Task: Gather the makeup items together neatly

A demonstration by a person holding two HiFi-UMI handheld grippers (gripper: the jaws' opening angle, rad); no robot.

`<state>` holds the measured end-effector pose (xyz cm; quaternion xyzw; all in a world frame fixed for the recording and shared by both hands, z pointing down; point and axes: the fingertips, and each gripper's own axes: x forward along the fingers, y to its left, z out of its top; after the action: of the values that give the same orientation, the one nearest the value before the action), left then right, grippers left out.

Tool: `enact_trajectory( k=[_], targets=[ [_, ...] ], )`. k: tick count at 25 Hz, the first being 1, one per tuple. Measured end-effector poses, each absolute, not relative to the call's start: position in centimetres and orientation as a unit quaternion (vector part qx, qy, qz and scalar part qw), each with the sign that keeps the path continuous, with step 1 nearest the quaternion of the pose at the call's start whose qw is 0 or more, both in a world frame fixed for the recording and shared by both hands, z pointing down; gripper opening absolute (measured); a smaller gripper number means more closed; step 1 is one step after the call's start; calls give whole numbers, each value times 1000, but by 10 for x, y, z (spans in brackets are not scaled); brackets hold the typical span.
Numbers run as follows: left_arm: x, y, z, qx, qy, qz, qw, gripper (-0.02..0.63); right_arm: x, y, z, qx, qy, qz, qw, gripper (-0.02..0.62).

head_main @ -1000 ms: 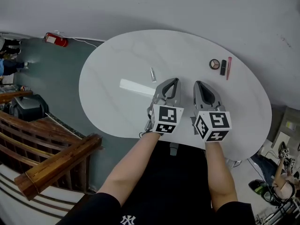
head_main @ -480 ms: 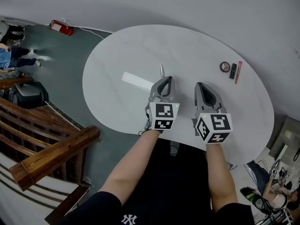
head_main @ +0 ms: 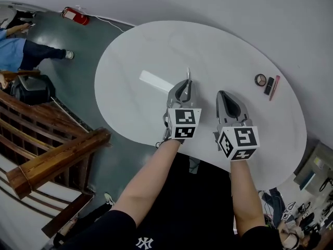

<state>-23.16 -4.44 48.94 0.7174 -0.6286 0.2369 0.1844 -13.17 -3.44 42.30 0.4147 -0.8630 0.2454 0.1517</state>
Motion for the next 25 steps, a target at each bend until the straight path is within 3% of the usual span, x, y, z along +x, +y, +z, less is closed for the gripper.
enact_trajectory(
  k=[8,25],
  targets=[
    [-237,-52,512,696,-641,236,220,100,-135,-44,430,400,-868,248,157,17],
    [-241,-54,542,638,-661,279,280,94,-118,-51,443,400,-863,262,161,17]
  ],
)
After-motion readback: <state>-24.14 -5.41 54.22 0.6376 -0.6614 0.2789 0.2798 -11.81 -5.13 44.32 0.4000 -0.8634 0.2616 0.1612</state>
